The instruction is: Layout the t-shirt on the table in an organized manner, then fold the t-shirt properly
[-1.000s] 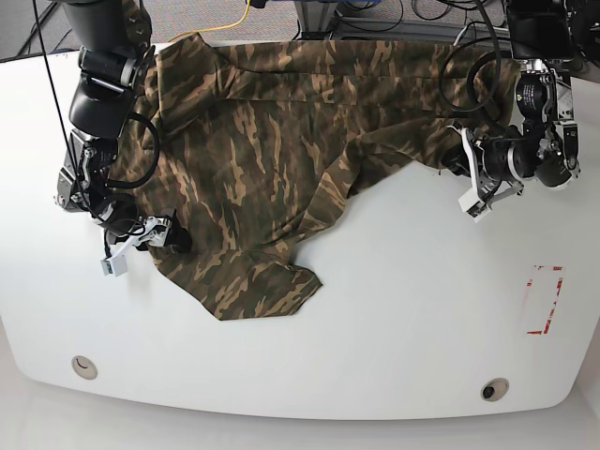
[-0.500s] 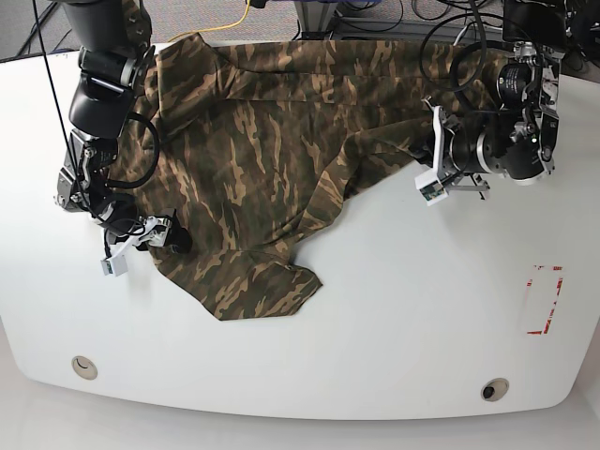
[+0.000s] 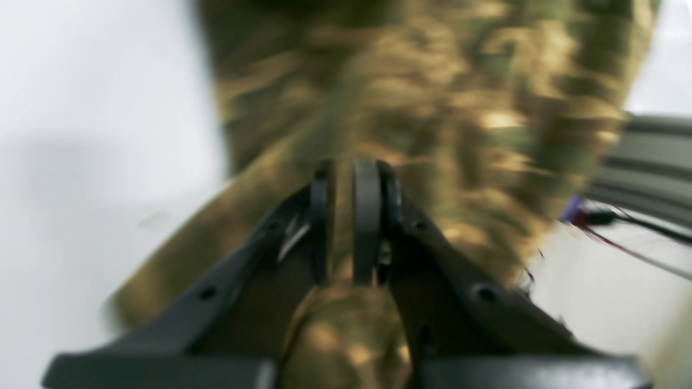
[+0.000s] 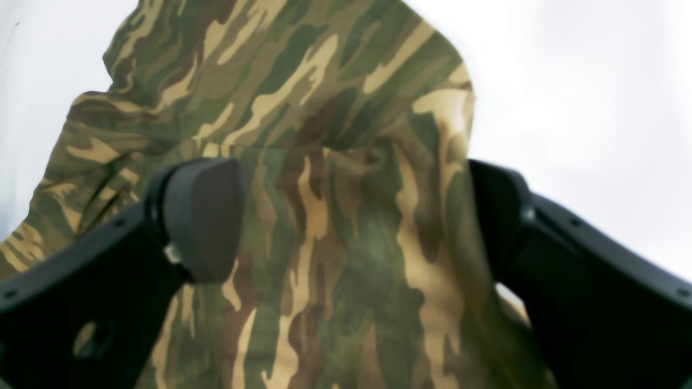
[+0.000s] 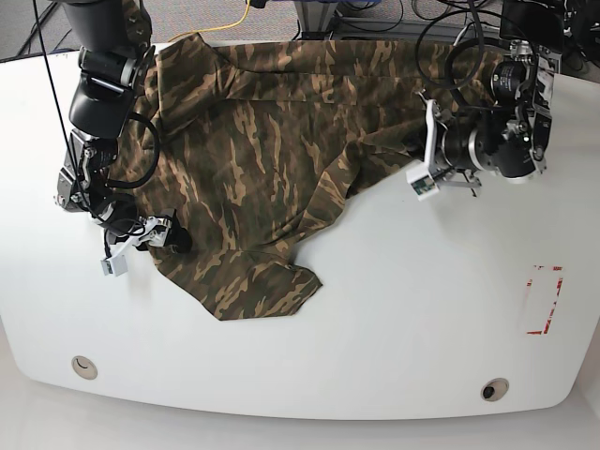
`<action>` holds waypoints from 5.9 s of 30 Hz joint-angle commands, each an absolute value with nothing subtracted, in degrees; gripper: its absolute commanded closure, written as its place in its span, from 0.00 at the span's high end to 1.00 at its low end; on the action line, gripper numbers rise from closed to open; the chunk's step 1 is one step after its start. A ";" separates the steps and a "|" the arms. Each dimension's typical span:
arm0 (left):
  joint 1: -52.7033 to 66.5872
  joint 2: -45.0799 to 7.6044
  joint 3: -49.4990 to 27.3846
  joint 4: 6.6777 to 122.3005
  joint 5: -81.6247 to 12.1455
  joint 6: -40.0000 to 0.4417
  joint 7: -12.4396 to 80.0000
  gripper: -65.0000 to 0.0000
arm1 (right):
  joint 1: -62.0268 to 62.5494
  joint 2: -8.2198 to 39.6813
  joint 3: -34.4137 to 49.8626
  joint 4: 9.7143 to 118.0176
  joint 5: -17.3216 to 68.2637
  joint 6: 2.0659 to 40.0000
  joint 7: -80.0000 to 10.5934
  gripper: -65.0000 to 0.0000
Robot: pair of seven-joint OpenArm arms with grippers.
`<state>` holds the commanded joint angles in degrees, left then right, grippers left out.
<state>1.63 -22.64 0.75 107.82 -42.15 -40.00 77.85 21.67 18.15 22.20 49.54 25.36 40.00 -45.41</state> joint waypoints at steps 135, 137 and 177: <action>1.63 -22.46 -7.87 92.18 -42.42 -40.00 80.00 0.35 | 21.93 17.01 22.20 53.05 25.36 40.00 -47.43 0.90; 1.63 -22.46 -7.87 92.18 -42.42 -40.00 80.00 0.23 | 21.93 17.01 22.20 53.05 25.36 40.00 -47.43 0.90; 1.36 -28.26 8.66 111.08 -42.86 -40.00 80.00 0.03 | 22.02 17.01 22.20 53.05 25.36 40.00 -47.43 0.90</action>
<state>1.36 -28.26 8.66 111.08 -42.86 -40.00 80.00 22.02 17.01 22.20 53.05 25.36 40.00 -47.43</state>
